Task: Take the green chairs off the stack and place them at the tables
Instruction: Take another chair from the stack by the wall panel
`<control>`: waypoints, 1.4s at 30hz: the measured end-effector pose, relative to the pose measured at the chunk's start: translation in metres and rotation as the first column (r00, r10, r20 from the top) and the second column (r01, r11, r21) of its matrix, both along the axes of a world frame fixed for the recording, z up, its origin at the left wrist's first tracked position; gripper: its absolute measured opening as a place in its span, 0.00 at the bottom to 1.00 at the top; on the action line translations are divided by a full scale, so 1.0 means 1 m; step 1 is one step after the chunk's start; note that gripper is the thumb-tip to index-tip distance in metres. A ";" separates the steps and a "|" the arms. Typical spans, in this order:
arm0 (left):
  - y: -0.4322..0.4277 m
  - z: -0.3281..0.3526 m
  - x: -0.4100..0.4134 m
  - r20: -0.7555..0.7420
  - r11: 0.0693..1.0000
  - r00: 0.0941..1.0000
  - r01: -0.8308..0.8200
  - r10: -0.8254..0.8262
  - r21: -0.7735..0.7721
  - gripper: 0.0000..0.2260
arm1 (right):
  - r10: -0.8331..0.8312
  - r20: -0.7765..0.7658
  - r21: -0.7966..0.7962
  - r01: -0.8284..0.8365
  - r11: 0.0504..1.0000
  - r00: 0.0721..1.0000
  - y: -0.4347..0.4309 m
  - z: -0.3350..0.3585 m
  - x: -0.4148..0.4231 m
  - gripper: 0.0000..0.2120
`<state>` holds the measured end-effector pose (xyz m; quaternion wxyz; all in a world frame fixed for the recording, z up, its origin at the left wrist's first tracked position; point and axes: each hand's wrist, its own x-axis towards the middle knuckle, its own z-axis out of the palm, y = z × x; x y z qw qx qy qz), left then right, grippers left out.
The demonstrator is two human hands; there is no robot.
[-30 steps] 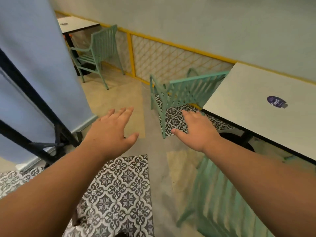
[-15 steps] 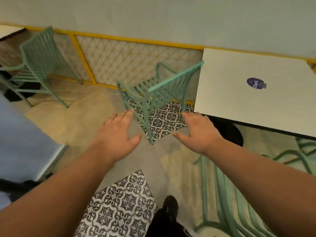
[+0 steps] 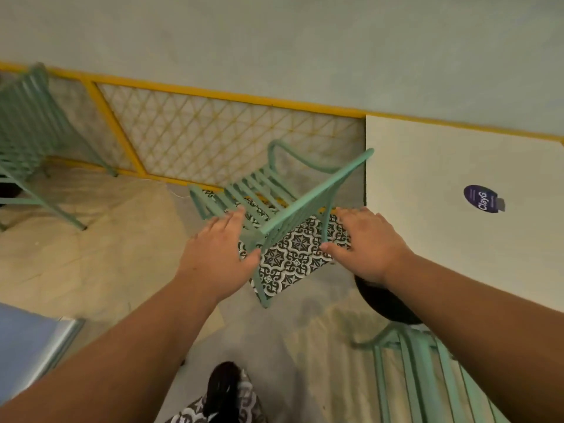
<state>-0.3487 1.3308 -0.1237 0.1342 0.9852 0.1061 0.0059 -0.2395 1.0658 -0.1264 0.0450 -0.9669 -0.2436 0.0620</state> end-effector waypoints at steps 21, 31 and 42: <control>0.096 -0.202 0.199 -0.302 0.683 0.892 -0.452 0.336 -0.574 0.21 | 0.150 -0.107 0.082 -0.141 0.987 0.983 0.087 -0.121 0.201 0.58; 0.130 -0.306 0.226 -0.423 0.914 0.895 -0.281 0.140 -0.293 0.27 | 0.274 0.096 0.030 -0.278 0.960 0.957 0.110 -0.154 0.203 0.43; 0.133 -0.311 0.235 -0.427 0.920 0.886 -0.308 0.183 -0.245 0.30 | 0.237 0.134 0.106 -0.252 0.962 0.962 0.119 -0.157 0.201 0.36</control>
